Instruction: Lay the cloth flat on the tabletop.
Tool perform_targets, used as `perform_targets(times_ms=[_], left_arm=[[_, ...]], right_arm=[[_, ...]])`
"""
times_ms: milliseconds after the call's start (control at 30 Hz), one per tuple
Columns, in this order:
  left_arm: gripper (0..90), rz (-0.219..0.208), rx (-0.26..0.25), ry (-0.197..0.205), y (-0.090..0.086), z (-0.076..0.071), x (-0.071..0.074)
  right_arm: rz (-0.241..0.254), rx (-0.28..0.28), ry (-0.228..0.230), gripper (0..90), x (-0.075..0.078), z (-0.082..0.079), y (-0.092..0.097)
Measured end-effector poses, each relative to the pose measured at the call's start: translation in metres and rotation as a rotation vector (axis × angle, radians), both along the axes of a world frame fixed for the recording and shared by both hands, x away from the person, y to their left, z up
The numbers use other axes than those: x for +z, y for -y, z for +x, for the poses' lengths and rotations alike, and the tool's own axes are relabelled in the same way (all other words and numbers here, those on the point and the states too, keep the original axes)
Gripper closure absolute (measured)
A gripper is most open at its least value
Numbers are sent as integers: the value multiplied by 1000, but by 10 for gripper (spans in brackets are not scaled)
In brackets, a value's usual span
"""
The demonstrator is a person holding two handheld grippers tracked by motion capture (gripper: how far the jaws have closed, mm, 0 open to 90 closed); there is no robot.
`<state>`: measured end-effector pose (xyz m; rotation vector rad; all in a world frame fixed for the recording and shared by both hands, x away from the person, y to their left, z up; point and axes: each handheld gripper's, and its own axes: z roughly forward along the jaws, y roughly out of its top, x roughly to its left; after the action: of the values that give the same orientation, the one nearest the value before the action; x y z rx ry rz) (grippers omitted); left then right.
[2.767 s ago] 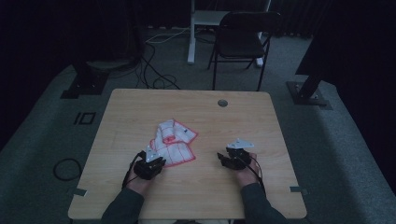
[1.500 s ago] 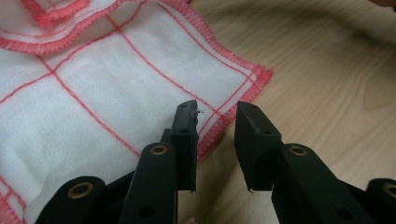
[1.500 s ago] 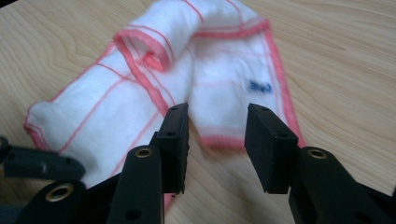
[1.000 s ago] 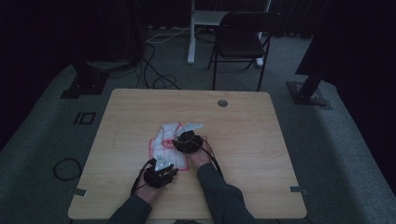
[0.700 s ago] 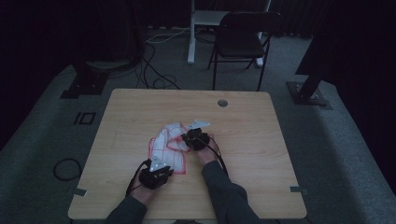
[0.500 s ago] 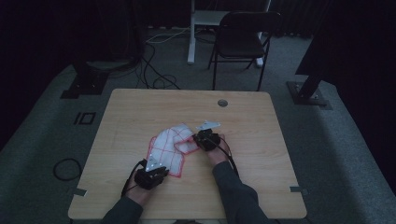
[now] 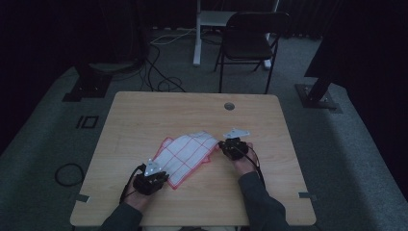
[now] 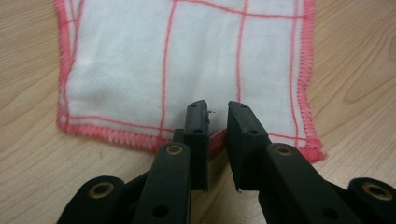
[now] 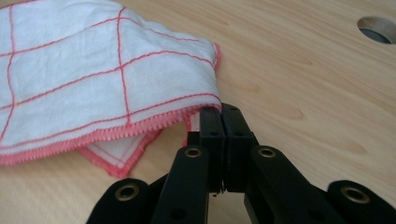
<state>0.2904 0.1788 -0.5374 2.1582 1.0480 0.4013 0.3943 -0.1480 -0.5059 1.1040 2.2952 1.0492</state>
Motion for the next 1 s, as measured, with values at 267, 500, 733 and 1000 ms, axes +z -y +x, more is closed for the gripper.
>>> perform_targets(times_ms=[267,500,733,1000], left_arm=[[772,-6,8,-24,0,-2,2],[767,-19,27,30,-1,9,21],[862,-2,98,101,-4,48,36],[900,33,124,112,6,93,30]], right_arm=[[-17,32,-6,894,-9,-31,16],[-8,37,-9,892,-14,-43,24],[0,38,-2,892,-14,-45,24],[8,38,-3,891,-16,-45,24]])
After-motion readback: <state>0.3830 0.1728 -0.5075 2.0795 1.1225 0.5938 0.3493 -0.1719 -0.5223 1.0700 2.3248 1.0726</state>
